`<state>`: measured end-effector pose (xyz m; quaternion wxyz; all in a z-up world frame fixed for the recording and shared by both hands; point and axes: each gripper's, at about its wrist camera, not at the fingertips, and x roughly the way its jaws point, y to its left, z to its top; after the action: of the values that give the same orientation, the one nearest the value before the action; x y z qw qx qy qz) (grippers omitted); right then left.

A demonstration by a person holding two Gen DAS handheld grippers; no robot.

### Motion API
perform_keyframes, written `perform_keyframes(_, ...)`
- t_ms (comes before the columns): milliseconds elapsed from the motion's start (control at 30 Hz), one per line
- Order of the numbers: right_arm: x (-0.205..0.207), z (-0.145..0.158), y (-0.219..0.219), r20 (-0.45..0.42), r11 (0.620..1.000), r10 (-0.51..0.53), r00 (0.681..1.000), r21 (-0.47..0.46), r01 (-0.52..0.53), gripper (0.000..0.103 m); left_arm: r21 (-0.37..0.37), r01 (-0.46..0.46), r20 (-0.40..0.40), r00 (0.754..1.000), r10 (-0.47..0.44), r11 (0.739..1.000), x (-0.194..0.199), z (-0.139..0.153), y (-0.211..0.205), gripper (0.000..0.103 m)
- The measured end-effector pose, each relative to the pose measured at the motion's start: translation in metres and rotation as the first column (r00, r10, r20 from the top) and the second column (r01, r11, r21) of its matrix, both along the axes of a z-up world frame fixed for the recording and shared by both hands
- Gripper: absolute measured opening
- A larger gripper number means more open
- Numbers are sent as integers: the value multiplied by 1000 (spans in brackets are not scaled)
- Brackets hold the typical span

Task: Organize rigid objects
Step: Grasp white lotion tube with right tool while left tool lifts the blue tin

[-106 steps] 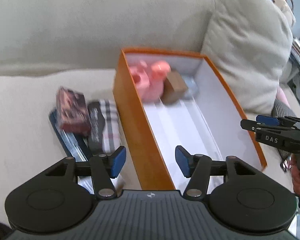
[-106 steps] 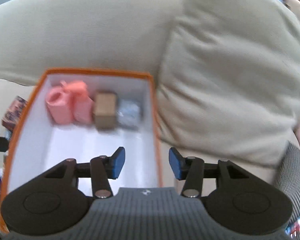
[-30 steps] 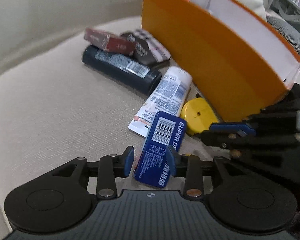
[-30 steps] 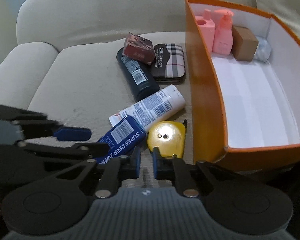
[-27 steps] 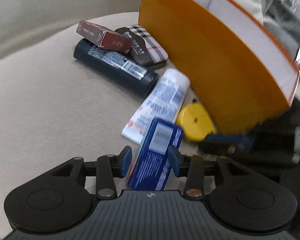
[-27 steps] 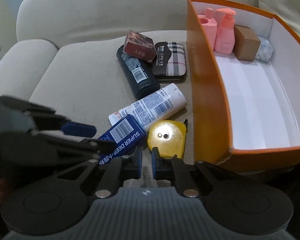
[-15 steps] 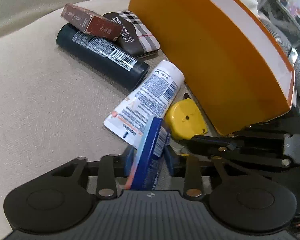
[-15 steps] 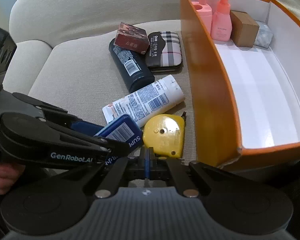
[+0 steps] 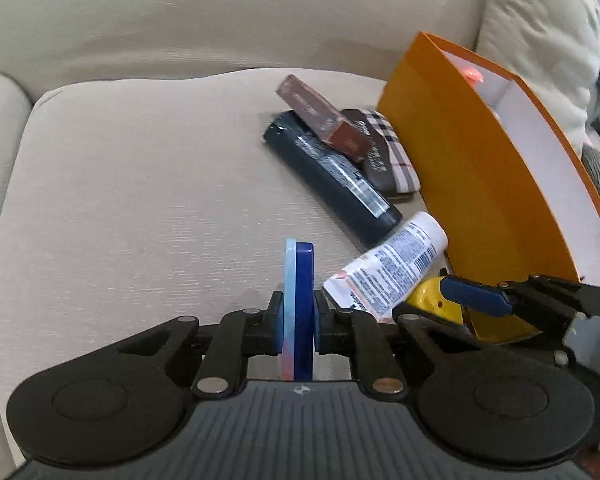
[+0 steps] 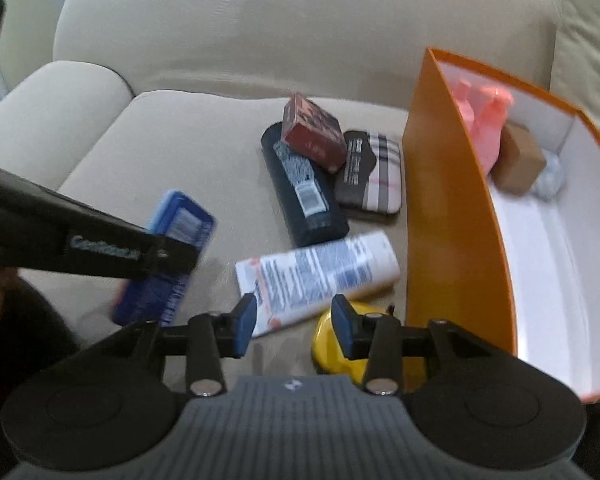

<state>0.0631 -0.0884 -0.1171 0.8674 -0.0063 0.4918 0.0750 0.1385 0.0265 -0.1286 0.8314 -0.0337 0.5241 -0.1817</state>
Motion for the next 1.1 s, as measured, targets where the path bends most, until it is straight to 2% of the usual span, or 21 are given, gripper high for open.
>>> perform_keyframes(100, 16, -7, -7, -52, 993, -116, 992, 4, 116, 43, -1, -11, 3, 1000, 11, 1000, 1, -2, -2, 14)
perform_keyframes(267, 39, -19, -16, -147, 958, -276, 950, 33, 284, 50, -13, -17, 4, 1000, 17, 1000, 5, -1, 0, 14)
perform_keyframes(467, 54, -32, -10, -176, 928, -359, 917, 36, 370, 65, -33, -29, 6, 1000, 29, 999, 12, -1, 6, 14)
perform_keyframes(533, 57, -46, -16, -221, 906, -388, 895, 84, 414, 67, -35, -33, 5, 999, 33, 999, 13, -2, 6, 14)
perform_keyframes(567, 57, -48, -18, -218, 898, -401, 890, 96, 429, 65, -35, -35, 4, 999, 35, 999, 14, -3, 5, 14)
perform_keyframes(633, 56, -44, -16, -192, 907, -395, 899, 75, 414, 60, -34, -37, 4, 999, 37, 999, 13, -4, 6, 14)
perform_keyframes(700, 51, -36, -13, -153, 917, -381, 912, 63, 394, 51, -30, -43, -1, 999, 43, 999, 13, -5, 6, 14)
perform_keyframes(733, 48, -30, -11, -126, 924, -369, 921, 54, 377, 41, -27, -46, -2, 999, 46, 999, 13, -6, 6, 14)
perform_keyframes(767, 45, -24, -10, -101, 932, -352, 930, 58, 359, 37, -26, -49, -2, 999, 49, 998, 12, -6, 6, 14)
perform_keyframes(967, 29, -9, -9, -68, 950, -302, 951, 66, 307, 20, -31, -69, 11, 998, 69, 997, 5, 1, 9, 14)
perform_keyframes(1100, 21, 5, -11, -39, 956, -275, 961, 96, 277, 18, -50, -87, 19, 996, 88, 995, -1, 10, 11, 14)
